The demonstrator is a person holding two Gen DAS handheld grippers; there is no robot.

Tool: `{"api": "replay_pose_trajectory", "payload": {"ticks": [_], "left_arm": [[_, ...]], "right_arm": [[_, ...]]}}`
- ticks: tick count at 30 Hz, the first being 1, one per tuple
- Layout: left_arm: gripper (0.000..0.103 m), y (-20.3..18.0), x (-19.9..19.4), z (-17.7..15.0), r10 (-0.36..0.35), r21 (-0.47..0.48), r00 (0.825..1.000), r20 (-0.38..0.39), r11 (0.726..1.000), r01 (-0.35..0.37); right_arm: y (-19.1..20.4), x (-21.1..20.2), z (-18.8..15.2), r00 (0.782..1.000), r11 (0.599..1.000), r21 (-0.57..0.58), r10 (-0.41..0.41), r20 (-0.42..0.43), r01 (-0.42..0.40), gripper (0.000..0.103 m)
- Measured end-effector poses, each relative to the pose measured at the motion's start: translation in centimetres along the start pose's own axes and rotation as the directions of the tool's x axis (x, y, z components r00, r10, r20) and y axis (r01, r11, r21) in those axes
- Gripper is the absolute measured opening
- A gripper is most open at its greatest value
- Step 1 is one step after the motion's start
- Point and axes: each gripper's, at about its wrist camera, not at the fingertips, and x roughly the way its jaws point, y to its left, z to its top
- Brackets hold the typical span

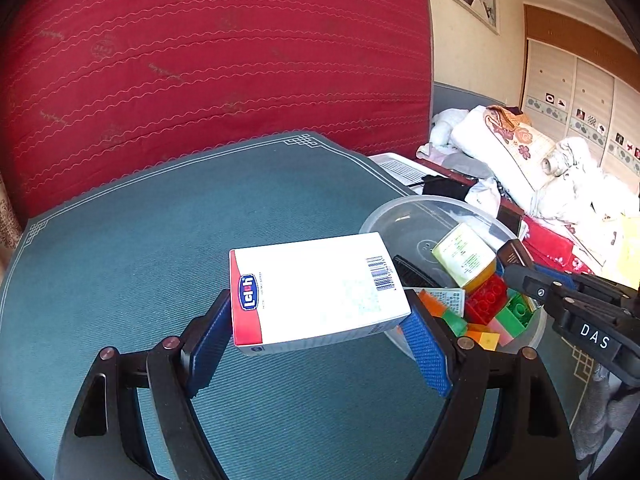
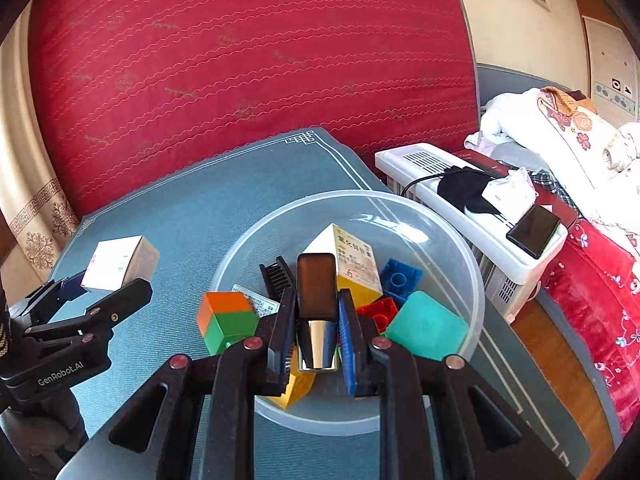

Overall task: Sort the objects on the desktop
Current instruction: 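Carry the bottle and white box over the clear bowl with both tools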

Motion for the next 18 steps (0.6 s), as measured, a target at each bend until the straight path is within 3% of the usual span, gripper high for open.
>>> {"api": "replay_pose_trajectory", "payload": {"ticks": [18], "left_arm": [[0.084, -4.6, 3.8, 2.1, -0.103, 0.04, 0.993, -0.063, 0.994, 0.106]], "right_arm": [[-4.3, 0.0, 0.1, 1.0, 0.998, 0.055, -0.002, 0.004, 0.002, 0.022]]}}
